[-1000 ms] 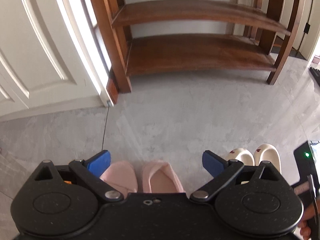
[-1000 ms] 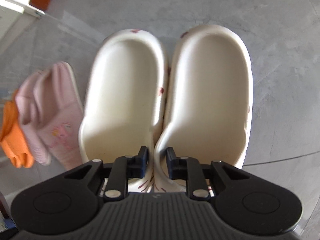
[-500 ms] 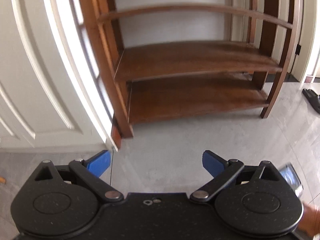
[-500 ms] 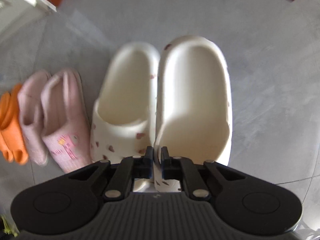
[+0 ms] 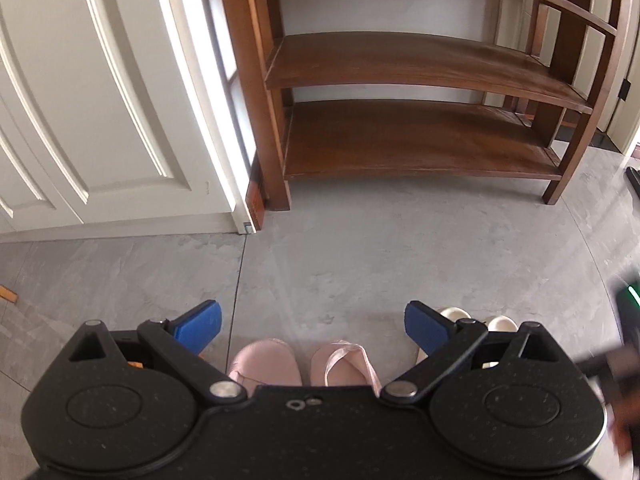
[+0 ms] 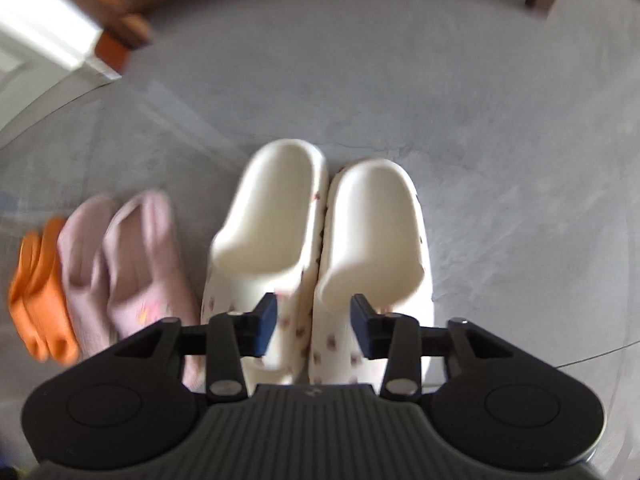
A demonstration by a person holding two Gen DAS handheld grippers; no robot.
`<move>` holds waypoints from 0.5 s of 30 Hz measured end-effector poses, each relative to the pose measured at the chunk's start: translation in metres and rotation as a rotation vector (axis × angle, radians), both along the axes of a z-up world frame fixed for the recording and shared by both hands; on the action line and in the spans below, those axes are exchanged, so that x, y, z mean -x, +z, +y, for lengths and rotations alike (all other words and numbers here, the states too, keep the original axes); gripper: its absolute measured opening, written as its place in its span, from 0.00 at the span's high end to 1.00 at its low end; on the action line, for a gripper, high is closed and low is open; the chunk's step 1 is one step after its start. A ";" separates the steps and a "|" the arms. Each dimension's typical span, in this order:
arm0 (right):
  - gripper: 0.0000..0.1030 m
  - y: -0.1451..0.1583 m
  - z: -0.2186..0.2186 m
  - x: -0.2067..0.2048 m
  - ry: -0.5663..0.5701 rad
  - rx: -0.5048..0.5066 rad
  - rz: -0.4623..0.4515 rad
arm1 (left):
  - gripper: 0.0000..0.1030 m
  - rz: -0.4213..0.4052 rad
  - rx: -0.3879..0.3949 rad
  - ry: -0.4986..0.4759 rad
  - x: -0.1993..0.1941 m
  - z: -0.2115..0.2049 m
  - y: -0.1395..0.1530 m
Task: Organize scattered shoes
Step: 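Lift the white heart slides with the right tool off the floor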
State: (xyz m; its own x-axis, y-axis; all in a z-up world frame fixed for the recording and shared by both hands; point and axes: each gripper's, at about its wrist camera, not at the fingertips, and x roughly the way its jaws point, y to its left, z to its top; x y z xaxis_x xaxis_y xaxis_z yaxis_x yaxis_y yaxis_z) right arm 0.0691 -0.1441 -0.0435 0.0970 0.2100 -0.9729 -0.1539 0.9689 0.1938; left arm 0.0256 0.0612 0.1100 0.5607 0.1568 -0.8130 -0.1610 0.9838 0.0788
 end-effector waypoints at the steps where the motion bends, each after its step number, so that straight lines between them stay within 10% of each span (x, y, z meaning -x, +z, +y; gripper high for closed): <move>1: 0.49 0.001 0.001 0.015 -0.006 0.011 -0.024 | 0.04 -0.002 0.001 -0.005 0.001 0.000 -0.001; 15: 0.41 -0.092 0.045 0.128 -0.261 0.075 -0.371 | 0.04 -0.024 -0.080 -0.257 0.022 -0.022 -0.059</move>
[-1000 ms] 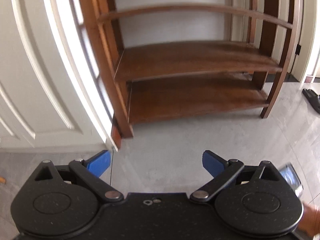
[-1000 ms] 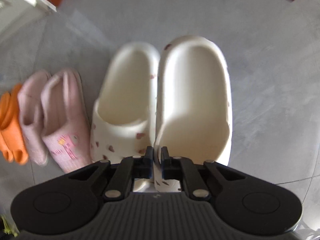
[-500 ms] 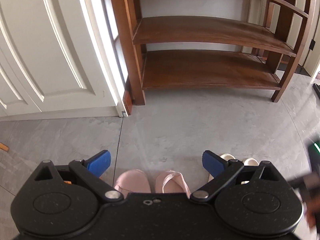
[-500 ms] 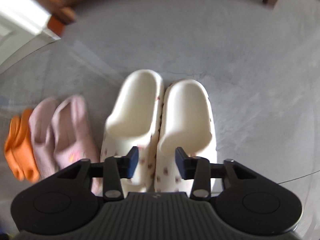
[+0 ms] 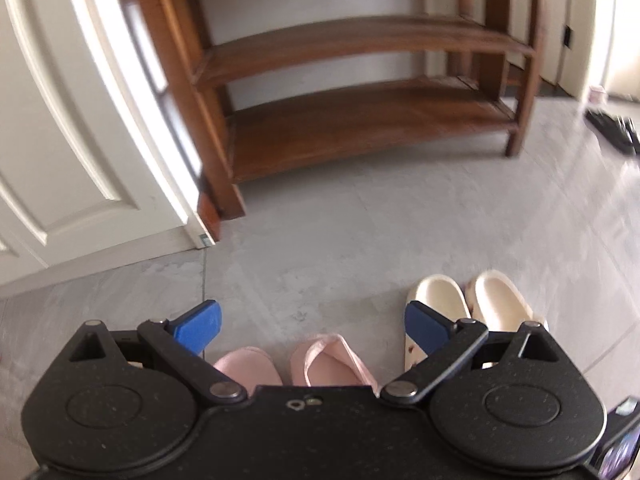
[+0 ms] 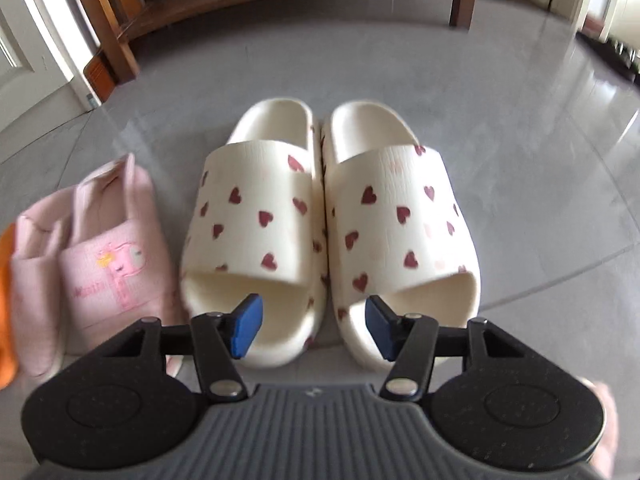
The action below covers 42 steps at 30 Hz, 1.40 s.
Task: Organize scattered shoes
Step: 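Lift the white heart slides with the right tool off the floor, then carry the slides to the top shelf beside the sneakers and open the right tool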
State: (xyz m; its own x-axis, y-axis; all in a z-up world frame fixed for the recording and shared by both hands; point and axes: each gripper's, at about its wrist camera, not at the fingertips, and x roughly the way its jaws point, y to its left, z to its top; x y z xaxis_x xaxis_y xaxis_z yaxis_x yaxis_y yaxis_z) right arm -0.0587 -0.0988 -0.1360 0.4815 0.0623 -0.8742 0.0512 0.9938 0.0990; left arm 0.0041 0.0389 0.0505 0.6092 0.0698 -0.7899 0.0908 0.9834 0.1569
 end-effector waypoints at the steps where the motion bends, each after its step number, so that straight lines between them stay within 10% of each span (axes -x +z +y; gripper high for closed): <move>1: 0.41 -0.003 0.001 0.000 -0.002 0.003 -0.010 | 0.04 0.001 -0.002 -0.007 0.001 -0.002 -0.003; 22: 0.33 -0.040 0.007 0.002 0.074 0.095 -0.343 | 0.04 0.006 -0.053 -0.149 0.031 -0.044 -0.071; 42: 0.76 0.017 -0.043 -0.053 0.113 -0.155 -0.266 | 0.04 -0.090 -0.048 -0.128 0.006 -0.059 -0.031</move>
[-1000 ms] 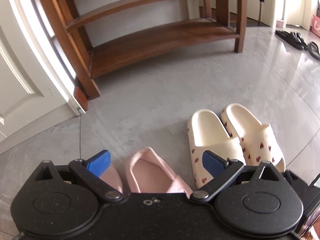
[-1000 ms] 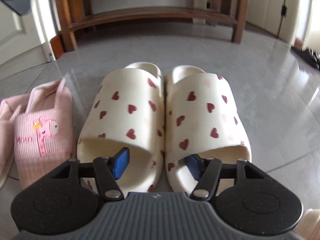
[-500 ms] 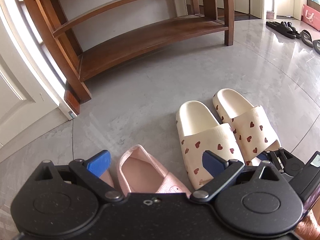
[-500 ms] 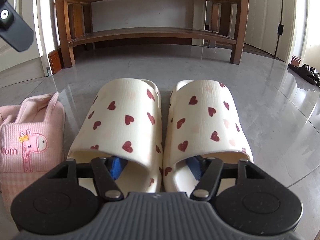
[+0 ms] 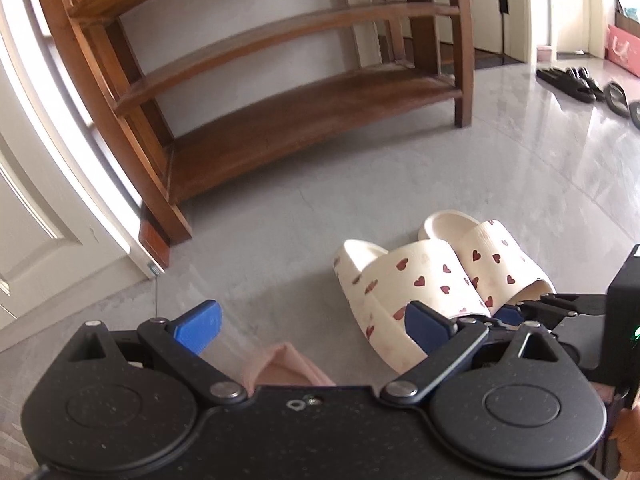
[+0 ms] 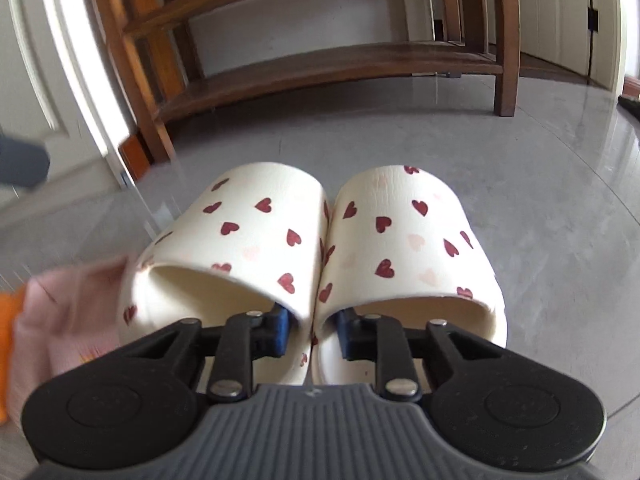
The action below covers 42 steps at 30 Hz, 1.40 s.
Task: Organize scattered shoes
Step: 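Carry the slides to the top shelf beside the sneakers and open the right tool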
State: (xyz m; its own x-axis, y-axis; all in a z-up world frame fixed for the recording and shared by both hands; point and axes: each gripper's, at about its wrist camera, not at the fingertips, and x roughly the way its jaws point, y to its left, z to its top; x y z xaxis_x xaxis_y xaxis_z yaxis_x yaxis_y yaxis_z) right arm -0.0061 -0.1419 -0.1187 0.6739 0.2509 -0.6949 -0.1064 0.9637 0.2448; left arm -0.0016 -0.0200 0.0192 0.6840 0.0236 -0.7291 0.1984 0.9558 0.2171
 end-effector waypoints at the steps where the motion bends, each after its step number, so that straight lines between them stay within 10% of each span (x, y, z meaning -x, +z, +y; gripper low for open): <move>1: 0.76 0.004 -0.003 -0.003 -0.006 -0.013 0.001 | 0.04 -0.007 0.004 0.006 -0.003 -0.001 0.005; 16: 0.75 0.121 -0.046 -0.048 -0.024 -0.202 -0.002 | 0.04 -0.094 0.081 0.160 -0.043 0.001 0.123; 33: 0.73 0.538 -0.028 -0.098 0.011 -0.106 -0.296 | 0.03 -0.397 0.273 0.298 -0.088 0.083 0.436; 42: 0.70 0.658 0.021 -0.161 -0.035 -0.145 -0.480 | 0.01 -0.500 0.223 0.304 -0.120 0.132 0.529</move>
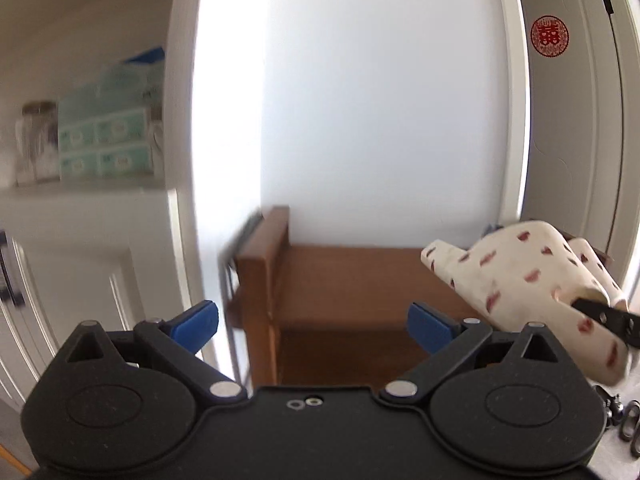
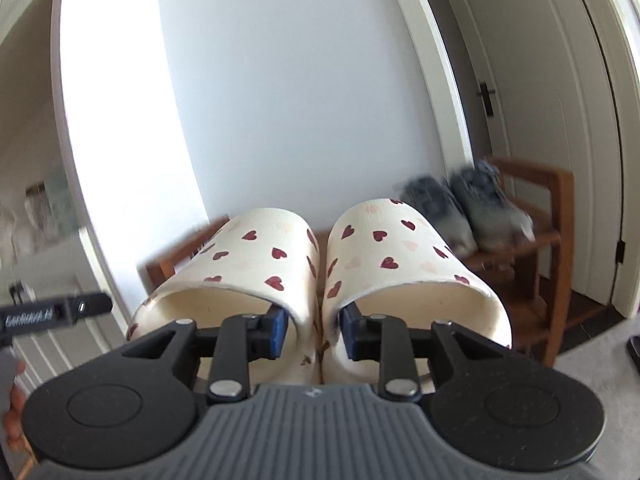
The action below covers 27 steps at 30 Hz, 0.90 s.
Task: Organize scattered shoes
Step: 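Carry the slides to the top shelf beside the sneakers and open the right tool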
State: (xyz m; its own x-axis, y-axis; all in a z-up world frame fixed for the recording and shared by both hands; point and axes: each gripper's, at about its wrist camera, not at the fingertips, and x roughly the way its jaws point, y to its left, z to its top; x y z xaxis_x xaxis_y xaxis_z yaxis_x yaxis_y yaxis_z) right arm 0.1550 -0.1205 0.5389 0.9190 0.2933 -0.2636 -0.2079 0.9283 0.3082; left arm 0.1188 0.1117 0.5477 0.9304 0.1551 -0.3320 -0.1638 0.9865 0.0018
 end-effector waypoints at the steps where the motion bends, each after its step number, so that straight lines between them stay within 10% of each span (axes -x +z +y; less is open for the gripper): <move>1: 0.70 0.002 0.004 -0.009 -0.002 -0.002 -0.008 | 0.01 -0.006 -0.011 0.011 -0.005 0.003 0.004; 14: 0.66 -0.045 0.060 -0.212 0.009 0.031 0.079 | 0.01 0.067 0.012 0.229 -0.086 0.024 -0.004; 27: 0.60 -0.090 0.097 -0.294 0.032 0.162 0.170 | 0.01 0.106 0.007 0.335 -0.128 0.009 -0.015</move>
